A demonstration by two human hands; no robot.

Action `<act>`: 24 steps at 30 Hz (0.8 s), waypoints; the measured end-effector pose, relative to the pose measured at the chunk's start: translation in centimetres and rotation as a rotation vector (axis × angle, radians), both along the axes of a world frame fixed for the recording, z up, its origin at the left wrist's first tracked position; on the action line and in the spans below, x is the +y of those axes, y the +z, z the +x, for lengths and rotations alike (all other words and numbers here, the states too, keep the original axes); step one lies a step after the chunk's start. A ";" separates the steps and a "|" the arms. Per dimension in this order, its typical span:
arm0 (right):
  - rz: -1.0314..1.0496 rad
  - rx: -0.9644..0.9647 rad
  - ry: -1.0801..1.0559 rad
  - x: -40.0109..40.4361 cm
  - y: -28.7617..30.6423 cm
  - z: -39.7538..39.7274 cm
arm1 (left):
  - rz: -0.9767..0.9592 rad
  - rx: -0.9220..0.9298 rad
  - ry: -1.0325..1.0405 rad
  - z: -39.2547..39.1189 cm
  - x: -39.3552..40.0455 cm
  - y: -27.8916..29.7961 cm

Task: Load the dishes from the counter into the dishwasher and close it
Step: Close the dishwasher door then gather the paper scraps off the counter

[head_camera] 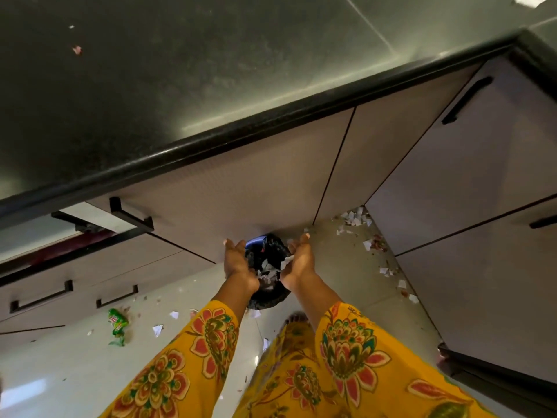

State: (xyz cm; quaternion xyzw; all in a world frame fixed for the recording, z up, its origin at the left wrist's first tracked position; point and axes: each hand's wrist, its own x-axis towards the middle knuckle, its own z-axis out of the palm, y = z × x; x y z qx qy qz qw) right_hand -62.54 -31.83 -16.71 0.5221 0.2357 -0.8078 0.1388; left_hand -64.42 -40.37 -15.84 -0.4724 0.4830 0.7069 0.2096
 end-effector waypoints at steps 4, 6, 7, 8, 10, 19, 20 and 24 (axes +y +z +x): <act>0.149 -0.006 0.066 0.5 2.4 0.0 | 0.043 0.013 0.016 0.4 1.5 2.4; 0.251 -0.005 0.122 0.5 3.7 -0.2 | 0.057 0.028 0.032 0.6 2.2 3.5; 0.288 0.015 0.151 0.5 4.3 -0.3 | 0.044 0.030 0.036 0.8 2.5 4.2; 0.297 0.044 0.170 0.5 4.8 -0.5 | 0.025 0.024 0.047 0.8 2.7 4.6; 0.278 0.072 0.180 0.3 5.8 -0.7 | 0.007 0.023 0.074 1.1 3.1 6.2; 0.247 0.127 0.246 -0.6 9.3 -1.5 | 0.031 0.035 0.158 1.5 1.5 8.5; 0.253 0.134 0.271 -0.8 9.3 -1.5 | 0.034 0.035 0.170 1.6 1.3 8.4; 0.335 0.119 0.399 -1.4 8.7 -1.4 | 0.065 0.034 0.152 2.2 1.0 8.9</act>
